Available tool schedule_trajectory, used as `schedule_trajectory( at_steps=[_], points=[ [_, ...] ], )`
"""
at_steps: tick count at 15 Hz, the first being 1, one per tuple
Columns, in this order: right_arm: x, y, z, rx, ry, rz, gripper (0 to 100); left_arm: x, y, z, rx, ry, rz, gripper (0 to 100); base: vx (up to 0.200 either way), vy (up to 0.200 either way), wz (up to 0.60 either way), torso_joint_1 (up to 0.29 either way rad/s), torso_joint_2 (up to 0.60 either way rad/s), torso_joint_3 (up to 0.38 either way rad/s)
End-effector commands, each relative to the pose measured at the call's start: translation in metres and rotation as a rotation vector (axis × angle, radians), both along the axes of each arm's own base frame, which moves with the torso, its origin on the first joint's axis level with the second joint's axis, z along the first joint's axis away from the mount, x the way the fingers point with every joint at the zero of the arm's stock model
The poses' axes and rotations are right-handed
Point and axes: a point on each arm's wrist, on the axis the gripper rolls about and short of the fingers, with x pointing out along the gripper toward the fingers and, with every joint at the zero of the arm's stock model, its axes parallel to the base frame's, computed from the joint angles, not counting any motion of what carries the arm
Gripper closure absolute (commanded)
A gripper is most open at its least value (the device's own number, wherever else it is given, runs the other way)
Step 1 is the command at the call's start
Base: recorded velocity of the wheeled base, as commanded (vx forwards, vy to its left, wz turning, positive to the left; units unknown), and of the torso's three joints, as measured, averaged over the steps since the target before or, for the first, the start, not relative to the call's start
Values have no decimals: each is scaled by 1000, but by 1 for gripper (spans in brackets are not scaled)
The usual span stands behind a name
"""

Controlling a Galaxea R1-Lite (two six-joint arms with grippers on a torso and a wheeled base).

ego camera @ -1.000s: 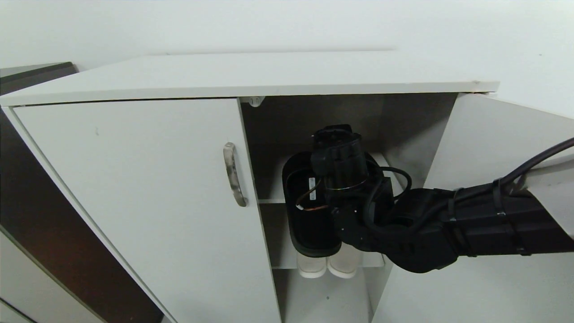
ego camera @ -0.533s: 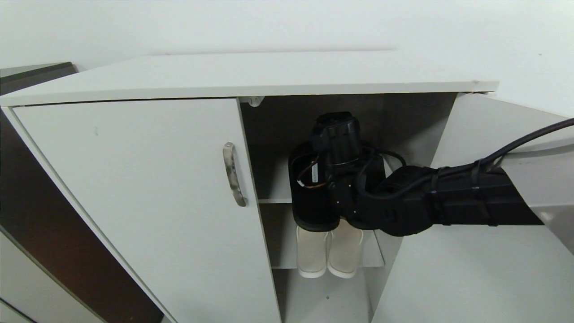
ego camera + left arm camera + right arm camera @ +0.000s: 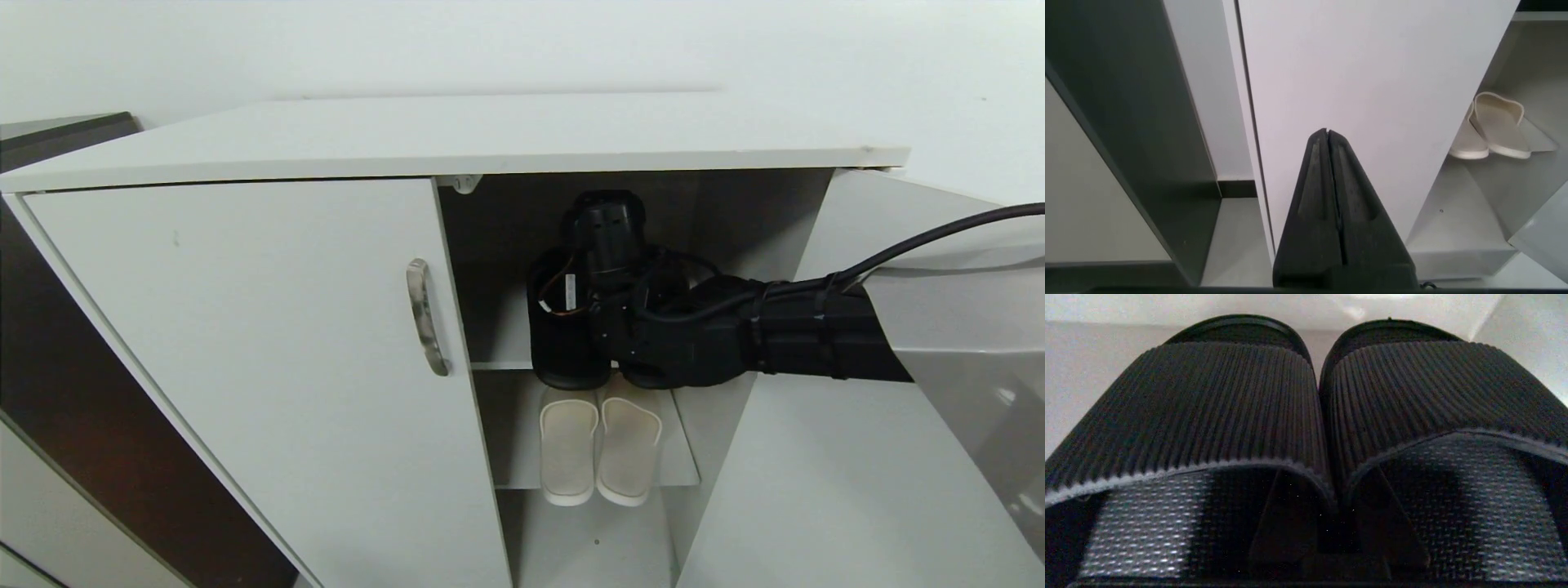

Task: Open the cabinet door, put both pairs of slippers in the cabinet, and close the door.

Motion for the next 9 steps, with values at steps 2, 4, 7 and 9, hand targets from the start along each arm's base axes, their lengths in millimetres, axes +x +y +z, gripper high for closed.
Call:
schedule_trajectory(
  at_steps=[2,4,7,9],
  points=[
    [8,3,-1,5,-4,-6,100,0,0,0,0,0,2,100,0,0,0,0,0,0],
    [11,4,-5,0,0,-11,100,0,0,0,0,0,0,100,0,0,0,0,0,0],
    [15,4,-11,-5,9,-17,100,0,0,0,0,0,0,100,0,0,0,0,0,0],
    [15,4,-11,-5,9,-17,100,0,0,0,0,0,0,100,0,0,0,0,0,0]
  ],
)
